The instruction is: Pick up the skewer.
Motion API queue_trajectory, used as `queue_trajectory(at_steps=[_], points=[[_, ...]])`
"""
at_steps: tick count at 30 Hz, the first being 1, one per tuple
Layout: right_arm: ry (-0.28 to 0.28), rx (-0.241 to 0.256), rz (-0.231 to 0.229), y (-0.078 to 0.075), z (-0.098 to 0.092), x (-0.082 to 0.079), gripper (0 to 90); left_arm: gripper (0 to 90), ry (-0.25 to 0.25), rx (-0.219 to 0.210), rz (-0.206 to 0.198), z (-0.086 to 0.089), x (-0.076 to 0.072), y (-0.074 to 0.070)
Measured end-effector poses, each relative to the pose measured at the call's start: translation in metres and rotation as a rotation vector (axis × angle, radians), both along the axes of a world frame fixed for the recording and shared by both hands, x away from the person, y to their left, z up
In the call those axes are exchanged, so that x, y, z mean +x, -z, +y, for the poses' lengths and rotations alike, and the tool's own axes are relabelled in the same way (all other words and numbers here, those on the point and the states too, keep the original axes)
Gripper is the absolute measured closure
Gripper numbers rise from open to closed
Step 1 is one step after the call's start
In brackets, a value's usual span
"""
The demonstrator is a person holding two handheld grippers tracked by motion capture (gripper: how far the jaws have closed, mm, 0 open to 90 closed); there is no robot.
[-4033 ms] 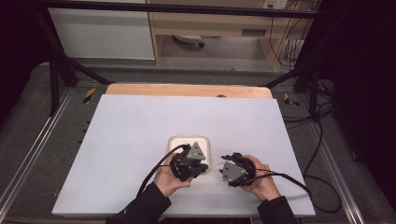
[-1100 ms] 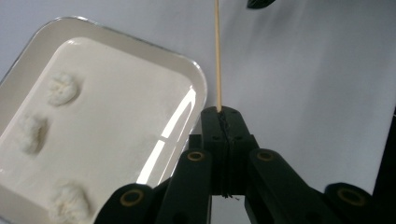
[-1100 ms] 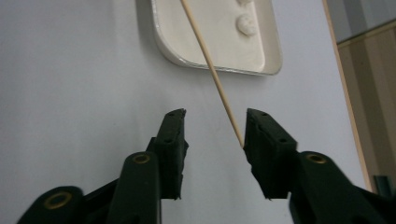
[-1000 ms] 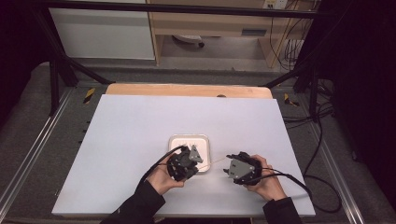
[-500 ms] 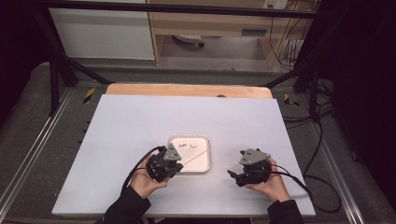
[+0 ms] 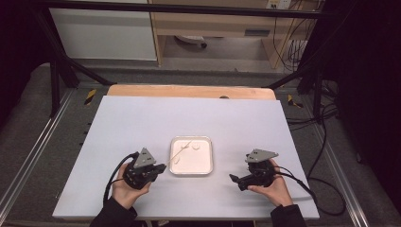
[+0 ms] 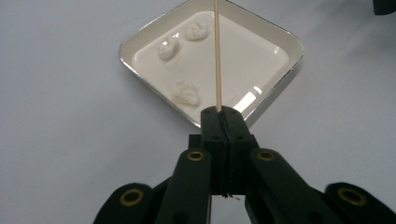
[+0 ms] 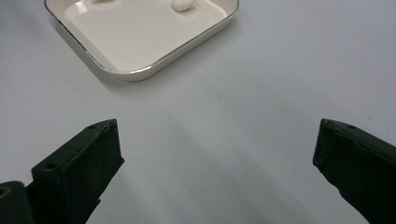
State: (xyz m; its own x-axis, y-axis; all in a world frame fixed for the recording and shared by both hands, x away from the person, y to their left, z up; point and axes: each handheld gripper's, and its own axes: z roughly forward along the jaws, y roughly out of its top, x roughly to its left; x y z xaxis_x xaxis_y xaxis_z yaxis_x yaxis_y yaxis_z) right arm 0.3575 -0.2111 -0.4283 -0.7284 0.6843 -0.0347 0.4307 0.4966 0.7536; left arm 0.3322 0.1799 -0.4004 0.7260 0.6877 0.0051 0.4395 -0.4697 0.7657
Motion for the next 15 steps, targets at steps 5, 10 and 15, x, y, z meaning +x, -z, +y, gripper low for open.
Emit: queue_trajectory(at_steps=[5,10,15], points=[[0.027,0.043,0.023,-0.002,0.002,0.001,0.9,88.9,-0.043,-0.043,-0.013,0.019,-0.005,0.004],[0.037,0.046,0.026,-0.007,0.010,0.003,0.8,88.9,-0.056,-0.068,-0.028,0.031,-0.009,0.007],[0.049,0.069,0.024,-0.011,0.019,0.008,0.8,88.9,-0.066,-0.089,-0.031,0.040,-0.013,0.009]])
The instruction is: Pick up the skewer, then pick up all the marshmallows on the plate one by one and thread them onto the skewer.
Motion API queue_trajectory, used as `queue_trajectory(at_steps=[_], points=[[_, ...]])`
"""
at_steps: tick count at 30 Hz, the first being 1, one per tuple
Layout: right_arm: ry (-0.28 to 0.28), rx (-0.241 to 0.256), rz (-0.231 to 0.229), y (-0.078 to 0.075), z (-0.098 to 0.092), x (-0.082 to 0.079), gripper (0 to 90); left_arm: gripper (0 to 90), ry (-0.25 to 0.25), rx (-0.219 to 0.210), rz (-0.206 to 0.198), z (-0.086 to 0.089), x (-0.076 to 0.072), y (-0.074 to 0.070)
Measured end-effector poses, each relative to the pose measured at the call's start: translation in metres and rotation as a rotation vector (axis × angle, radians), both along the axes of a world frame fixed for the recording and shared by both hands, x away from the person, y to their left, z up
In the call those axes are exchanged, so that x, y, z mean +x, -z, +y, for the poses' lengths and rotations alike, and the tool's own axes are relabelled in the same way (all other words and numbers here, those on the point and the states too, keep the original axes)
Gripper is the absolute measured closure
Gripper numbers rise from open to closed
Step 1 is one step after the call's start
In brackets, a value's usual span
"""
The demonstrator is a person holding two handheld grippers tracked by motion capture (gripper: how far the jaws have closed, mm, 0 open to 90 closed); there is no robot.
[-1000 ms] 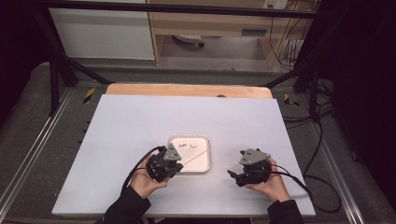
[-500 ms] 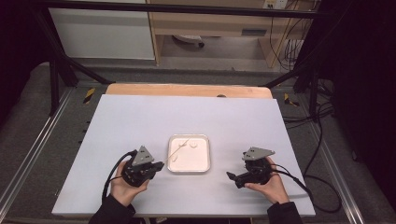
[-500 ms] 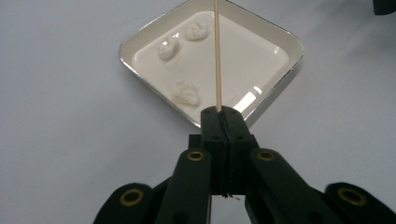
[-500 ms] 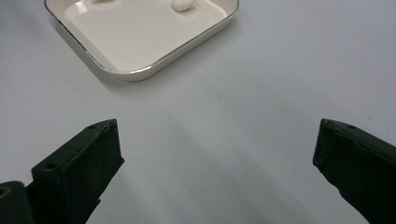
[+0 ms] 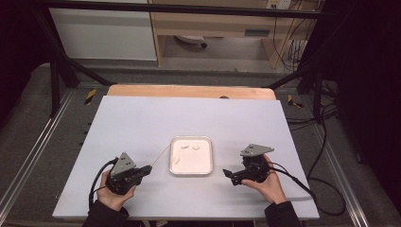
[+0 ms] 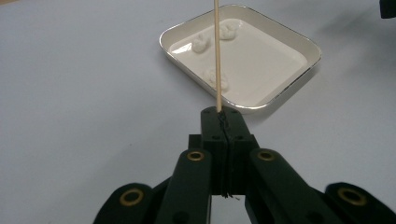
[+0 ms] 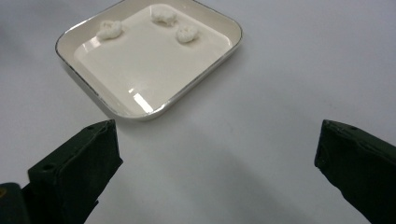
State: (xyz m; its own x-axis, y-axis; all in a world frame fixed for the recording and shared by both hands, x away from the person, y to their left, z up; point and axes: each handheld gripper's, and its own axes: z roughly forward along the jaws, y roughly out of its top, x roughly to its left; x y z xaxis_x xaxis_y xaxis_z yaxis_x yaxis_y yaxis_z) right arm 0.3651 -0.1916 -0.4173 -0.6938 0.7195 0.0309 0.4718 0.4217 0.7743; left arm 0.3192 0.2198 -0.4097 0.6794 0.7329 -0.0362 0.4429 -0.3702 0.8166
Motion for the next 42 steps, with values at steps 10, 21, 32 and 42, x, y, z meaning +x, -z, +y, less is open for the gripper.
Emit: queue_trajectory(at_steps=[10,21,32,42], points=[[0.010,0.042,-0.006,-0.006,0.025,0.013,0.7,88.9,-0.005,-0.029,-0.004,0.005,0.001,0.003],[0.036,0.046,-0.002,-0.007,0.055,0.032,0.8,88.9,-0.015,-0.058,-0.001,0.010,0.003,0.006],[0.039,0.032,0.011,-0.007,0.092,0.057,4.4,88.9,-0.019,-0.056,0.000,0.008,0.004,0.009],[0.032,-0.014,0.012,0.005,0.118,0.079,20.8,88.9,-0.024,-0.059,0.001,0.007,0.004,0.011]])
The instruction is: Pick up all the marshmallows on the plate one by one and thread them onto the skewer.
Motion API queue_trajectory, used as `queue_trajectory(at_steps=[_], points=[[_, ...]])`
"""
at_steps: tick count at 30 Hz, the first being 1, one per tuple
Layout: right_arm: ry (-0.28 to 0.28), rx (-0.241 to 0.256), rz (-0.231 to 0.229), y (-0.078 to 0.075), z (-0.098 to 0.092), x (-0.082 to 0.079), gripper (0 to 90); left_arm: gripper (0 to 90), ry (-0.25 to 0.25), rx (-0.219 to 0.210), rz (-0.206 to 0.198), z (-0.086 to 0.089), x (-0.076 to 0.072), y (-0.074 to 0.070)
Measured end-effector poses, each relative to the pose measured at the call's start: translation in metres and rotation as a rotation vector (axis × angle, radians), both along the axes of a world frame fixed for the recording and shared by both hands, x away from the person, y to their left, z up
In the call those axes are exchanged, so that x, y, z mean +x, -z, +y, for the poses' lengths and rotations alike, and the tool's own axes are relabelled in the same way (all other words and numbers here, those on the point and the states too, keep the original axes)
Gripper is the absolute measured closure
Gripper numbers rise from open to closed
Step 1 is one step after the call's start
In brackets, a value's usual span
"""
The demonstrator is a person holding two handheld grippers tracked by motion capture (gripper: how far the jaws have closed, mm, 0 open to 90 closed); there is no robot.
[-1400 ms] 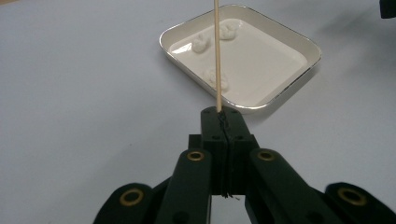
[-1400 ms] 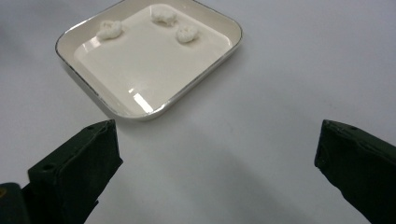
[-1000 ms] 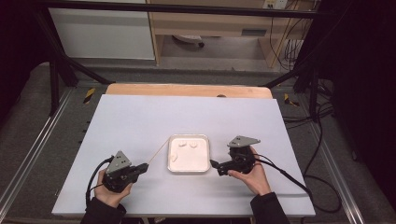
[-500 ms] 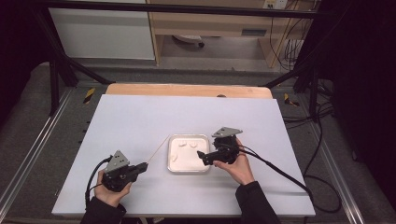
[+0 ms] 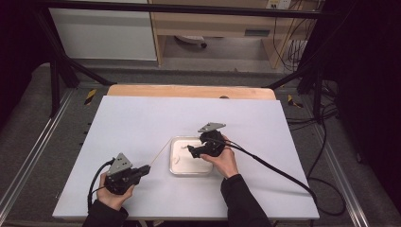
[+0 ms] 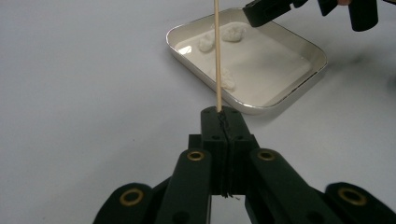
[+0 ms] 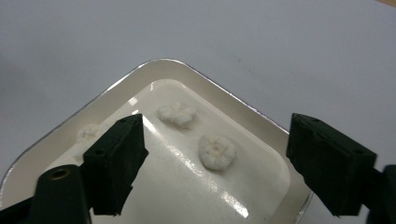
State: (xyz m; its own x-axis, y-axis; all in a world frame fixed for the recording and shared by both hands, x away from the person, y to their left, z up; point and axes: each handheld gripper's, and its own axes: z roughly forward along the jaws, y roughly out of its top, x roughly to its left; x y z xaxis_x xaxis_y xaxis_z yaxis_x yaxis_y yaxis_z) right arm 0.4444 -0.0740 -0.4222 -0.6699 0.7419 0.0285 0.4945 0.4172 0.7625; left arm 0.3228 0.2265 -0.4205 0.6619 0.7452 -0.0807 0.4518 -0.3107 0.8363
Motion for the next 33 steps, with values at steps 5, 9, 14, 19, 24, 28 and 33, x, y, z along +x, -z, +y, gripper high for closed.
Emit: queue_trajectory(at_steps=[5,9,14,19,24,28,33], points=[[0.009,-0.013,0.011,0.007,0.002,0.008,32.2,88.9,0.003,0.000,0.003,0.000,0.000,0.000],[0.013,-0.017,0.017,0.013,0.003,0.012,39.9,88.9,0.004,0.001,0.000,-0.001,0.000,0.000],[0.004,-0.021,0.031,0.017,0.003,0.015,47.2,88.9,0.005,0.001,0.003,-0.001,0.000,0.000],[-0.009,-0.029,0.047,0.022,0.004,0.016,53.2,88.9,0.006,0.002,0.002,-0.001,0.000,0.000],[-0.025,-0.041,0.051,0.025,0.004,0.016,60.5,88.9,0.006,0.002,0.003,-0.001,0.000,0.001],[-0.028,-0.047,0.037,0.027,0.004,0.016,64.5,88.9,0.008,0.005,0.002,-0.002,0.000,0.001],[-0.025,-0.042,0.030,0.027,0.004,0.015,68.9,88.9,0.005,0.000,-0.001,-0.002,-0.001,0.000]])
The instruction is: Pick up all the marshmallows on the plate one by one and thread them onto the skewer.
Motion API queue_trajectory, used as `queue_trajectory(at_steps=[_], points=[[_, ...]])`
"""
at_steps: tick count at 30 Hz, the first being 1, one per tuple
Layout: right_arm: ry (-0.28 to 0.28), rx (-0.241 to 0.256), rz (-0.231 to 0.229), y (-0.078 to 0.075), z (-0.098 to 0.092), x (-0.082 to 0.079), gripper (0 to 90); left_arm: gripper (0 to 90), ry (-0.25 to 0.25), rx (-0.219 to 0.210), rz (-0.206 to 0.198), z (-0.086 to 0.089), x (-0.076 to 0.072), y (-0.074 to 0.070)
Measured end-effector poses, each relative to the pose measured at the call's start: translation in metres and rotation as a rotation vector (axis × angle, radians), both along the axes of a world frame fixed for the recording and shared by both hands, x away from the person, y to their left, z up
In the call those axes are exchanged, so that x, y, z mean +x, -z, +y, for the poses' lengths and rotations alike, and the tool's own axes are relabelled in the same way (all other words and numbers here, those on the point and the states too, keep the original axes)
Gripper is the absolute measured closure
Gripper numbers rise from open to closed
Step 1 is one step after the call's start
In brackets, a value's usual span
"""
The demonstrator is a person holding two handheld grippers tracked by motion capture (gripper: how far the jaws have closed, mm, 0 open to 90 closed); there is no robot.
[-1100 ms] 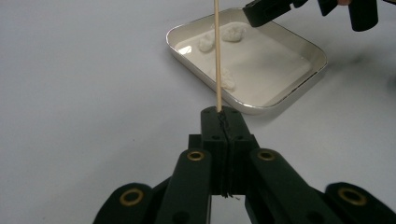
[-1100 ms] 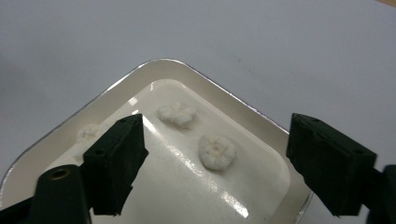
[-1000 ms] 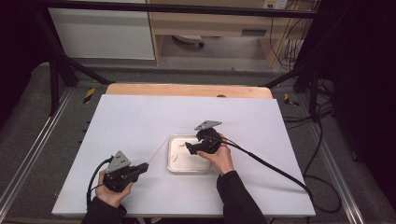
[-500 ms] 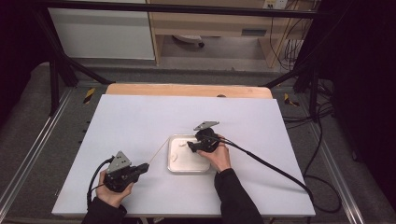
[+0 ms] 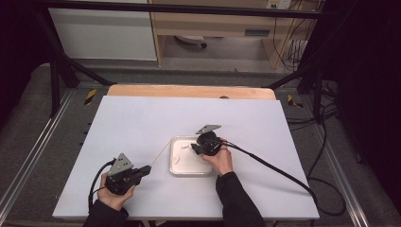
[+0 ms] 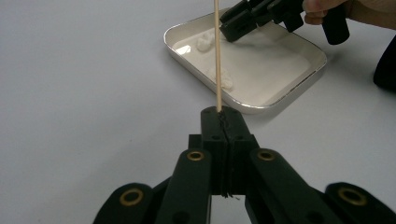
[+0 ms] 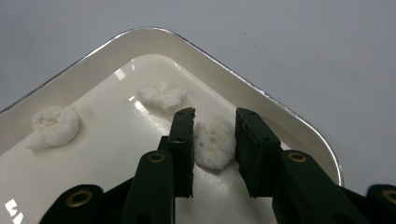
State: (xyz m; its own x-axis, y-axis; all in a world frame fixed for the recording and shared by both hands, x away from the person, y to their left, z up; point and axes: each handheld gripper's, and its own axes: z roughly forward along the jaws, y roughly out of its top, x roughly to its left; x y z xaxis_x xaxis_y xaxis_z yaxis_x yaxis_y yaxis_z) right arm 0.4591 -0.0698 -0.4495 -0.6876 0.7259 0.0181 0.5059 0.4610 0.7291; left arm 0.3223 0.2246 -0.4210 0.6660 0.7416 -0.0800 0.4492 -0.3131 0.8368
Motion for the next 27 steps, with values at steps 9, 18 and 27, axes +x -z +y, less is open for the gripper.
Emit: queue_trajectory(at_steps=[9,18,27], points=[[-0.004,0.077,0.009,-0.009,-0.011,-0.004,72.3,88.9,0.005,-0.002,-0.008,-0.002,-0.001,0.000],[-0.041,0.246,0.000,-0.043,-0.037,-0.028,72.7,88.9,0.020,-0.020,-0.028,-0.013,-0.006,0.000],[-0.103,0.421,-0.034,-0.076,-0.053,-0.055,73.0,88.9,0.041,-0.071,-0.063,-0.029,-0.016,-0.003]])
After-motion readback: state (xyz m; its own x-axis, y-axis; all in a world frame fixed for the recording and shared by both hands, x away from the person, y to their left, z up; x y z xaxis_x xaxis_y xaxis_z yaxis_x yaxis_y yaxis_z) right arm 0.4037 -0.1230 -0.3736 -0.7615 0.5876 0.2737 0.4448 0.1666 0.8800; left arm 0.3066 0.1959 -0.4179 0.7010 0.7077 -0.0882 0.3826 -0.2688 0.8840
